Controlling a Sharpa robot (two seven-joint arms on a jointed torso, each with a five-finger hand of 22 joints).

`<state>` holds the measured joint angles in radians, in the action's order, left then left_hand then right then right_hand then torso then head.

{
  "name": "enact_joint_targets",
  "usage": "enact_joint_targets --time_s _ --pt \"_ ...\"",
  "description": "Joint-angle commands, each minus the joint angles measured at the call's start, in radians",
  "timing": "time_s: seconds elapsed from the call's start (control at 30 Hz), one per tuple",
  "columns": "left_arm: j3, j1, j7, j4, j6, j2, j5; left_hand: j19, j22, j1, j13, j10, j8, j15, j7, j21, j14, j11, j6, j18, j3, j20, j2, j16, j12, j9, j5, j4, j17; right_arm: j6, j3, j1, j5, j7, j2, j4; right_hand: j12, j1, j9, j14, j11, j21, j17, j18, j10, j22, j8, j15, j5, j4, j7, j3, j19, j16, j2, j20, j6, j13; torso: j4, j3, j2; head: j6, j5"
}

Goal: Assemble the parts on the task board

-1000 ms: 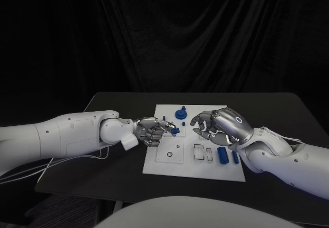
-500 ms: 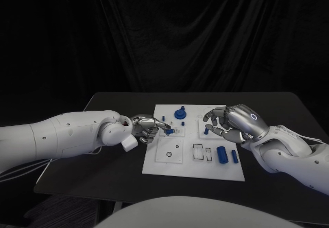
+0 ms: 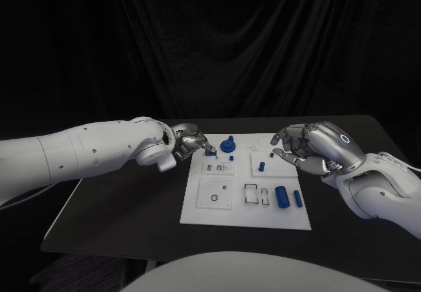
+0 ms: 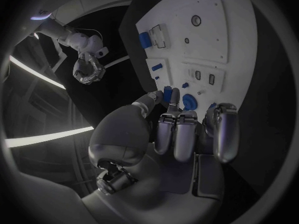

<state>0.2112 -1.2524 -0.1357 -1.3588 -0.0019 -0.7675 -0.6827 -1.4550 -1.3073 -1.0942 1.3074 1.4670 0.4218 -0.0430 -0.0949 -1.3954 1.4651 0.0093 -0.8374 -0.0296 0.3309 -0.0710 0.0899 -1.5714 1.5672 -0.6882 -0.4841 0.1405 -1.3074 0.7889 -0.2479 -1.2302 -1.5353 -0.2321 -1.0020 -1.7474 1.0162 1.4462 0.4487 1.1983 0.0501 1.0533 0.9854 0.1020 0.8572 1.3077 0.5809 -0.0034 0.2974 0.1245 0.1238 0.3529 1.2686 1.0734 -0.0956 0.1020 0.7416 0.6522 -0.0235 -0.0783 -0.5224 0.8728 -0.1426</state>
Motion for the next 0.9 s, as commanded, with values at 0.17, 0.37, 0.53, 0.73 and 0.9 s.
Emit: enact_joint_targets --time_s 0.17,0.37,0.53,0.73,0.9 --pt "-0.001 -0.016 -0.202 0.029 0.04 0.058 -0.106 0.003 -0.195 -0.011 0.263 0.104 -0.009 -0.007 0.015 0.017 0.106 -0.005 -0.016 -0.021 0.062 0.008 -0.006 0.001 0.004 -0.106 0.009 0.037 -0.263 -0.006 0.001 -0.009 0.005 0.063 -0.016 -0.009 0.007 -0.003 0.001 0.004 0.003 -0.003 -0.002 0.008 0.001 0.115 0.006 -0.001 0.004 0.012 0.002 -0.001 0.0 -0.003 0.01 0.003 0.01 0.001 -0.0078 -0.0112 -0.006 0.0 0.004" --pt "-0.001 -0.019 -0.283 0.059 0.072 0.095 -0.109 0.005 -0.191 -0.003 0.263 0.104 -0.024 -0.008 0.015 0.028 0.106 -0.005 -0.017 -0.023 0.078 0.01 -0.015 0.001 0.004 -0.099 0.016 0.008 -0.263 -0.018 0.001 -0.01 0.018 0.069 -0.014 -0.002 0.008 -0.003 0.001 0.006 0.003 -0.003 -0.001 0.008 0.002 0.115 0.007 -0.001 0.004 0.013 0.001 -0.002 0.001 -0.002 0.011 0.003 0.012 0.002 -0.0118 -0.0185 -0.008 0.0 0.002" --pt "-0.001 -0.02 -0.338 0.086 0.115 0.128 -0.11 0.002 -0.192 -0.002 0.263 0.104 -0.027 -0.009 0.015 0.026 0.106 -0.006 -0.02 -0.022 0.084 0.01 -0.017 0.001 0.004 -0.097 0.016 0.003 -0.263 -0.03 0.0 -0.011 0.022 0.074 -0.007 0.009 0.009 -0.003 0.001 0.007 0.003 -0.003 0.0 0.008 0.003 0.115 0.007 -0.001 0.004 0.014 0.001 -0.002 0.002 -0.001 0.012 0.003 0.013 0.002 -0.0122 -0.0202 -0.009 0.0 -0.003" --pt "-0.001 -0.021 -0.383 0.11 0.152 0.163 -0.11 0.001 -0.191 -0.004 0.263 0.104 -0.031 -0.011 0.016 0.027 0.106 -0.007 -0.026 -0.022 0.094 0.011 -0.02 0.001 0.004 -0.095 0.015 0.0 -0.263 -0.043 0.0 -0.01 0.023 0.077 0.0 0.02 0.009 -0.003 0.001 0.007 0.003 -0.003 0.0 0.008 0.003 0.115 0.007 -0.001 0.004 0.014 0.001 -0.002 0.002 -0.001 0.012 0.003 0.013 0.002 -0.0128 -0.0228 -0.013 0.0 -0.002" --pt "-0.001 -0.02 -0.409 0.136 0.166 0.195 -0.11 0.0 -0.191 -0.003 0.263 0.104 -0.036 -0.012 0.016 0.028 0.106 -0.008 -0.028 -0.022 0.103 0.013 -0.024 0.001 0.004 -0.093 0.016 -0.003 -0.263 -0.049 0.0 -0.01 0.023 0.077 0.002 0.024 0.01 -0.003 0.001 0.007 0.003 -0.005 -0.003 0.009 0.004 0.115 0.008 -0.002 0.004 0.016 0.0 -0.003 0.002 -0.003 0.013 0.003 0.015 0.002 -0.0088 -0.0226 -0.01 0.0 0.004"
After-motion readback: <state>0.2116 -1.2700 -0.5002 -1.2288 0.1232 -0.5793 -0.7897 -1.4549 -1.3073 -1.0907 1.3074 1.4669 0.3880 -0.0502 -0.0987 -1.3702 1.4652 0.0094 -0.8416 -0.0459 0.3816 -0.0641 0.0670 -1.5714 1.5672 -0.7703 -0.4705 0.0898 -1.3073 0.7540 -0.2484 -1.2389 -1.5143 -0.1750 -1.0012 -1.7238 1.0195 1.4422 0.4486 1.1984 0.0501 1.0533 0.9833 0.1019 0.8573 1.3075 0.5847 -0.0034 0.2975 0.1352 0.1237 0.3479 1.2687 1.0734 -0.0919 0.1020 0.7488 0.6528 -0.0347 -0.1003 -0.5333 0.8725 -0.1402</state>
